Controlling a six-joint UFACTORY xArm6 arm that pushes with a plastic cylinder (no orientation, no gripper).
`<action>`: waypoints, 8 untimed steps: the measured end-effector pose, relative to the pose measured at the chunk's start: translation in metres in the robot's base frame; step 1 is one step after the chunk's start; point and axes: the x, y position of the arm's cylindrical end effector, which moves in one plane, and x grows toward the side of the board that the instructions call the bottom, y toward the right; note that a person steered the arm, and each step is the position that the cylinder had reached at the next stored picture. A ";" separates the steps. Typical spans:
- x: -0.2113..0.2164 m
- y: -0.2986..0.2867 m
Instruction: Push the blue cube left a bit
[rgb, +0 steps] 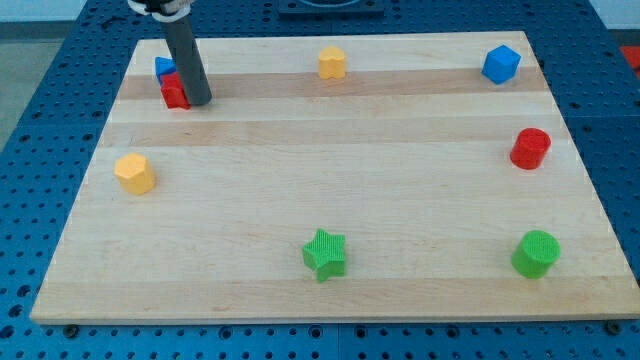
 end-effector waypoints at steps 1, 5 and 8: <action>-0.008 -0.006; 0.061 0.321; 0.043 0.530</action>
